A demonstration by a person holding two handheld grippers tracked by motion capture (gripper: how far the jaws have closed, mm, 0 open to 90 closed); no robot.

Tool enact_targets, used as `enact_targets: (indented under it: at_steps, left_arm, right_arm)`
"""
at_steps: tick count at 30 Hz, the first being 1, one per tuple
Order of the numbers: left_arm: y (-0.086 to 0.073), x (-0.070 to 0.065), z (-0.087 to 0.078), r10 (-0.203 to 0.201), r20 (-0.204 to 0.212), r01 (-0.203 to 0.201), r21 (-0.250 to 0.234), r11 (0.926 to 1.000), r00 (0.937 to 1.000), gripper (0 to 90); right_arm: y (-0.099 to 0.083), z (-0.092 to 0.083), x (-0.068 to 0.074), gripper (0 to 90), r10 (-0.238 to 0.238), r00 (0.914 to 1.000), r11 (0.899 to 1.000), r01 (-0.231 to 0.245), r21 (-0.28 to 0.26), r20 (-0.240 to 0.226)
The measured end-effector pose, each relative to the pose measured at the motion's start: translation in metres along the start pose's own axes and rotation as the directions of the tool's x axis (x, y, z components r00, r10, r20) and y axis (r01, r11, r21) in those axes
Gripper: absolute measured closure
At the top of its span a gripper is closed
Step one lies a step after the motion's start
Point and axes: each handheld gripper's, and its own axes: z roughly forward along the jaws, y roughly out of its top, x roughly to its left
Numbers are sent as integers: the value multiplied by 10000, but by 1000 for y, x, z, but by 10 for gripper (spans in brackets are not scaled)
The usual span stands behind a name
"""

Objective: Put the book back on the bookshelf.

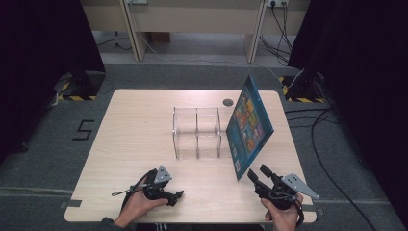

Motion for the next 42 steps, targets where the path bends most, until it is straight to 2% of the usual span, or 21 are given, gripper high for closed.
enact_targets:
  at_steps: [11,17,20,26,42]
  left_arm:
    - [-1,-1,2,85,88,-85,-49,10000,9999,41]
    - [-2,-2,3,171,175,-169,-80,9998,9997,0]
    - [-2,-3,3,170,164,-168,-120,9998,9997,0]
    - [-3,-3,3,177,176,-175,-135,9998,9997,0]
    - [-3,-3,3,186,163,-184,-174,9997,9997,0]
  right_arm:
    - [-2,-6,-4,352,137,9999,9999,-137,84,-56]
    - [-4,-7,-5,324,82,9997,9992,-73,391,-224]
    - [-5,-8,-5,313,141,9995,9987,-127,493,-291]
    - [-7,-10,-6,294,-45,9993,9970,74,775,-367]
    - [-12,-20,-14,257,-150,9996,9872,186,1586,-239]
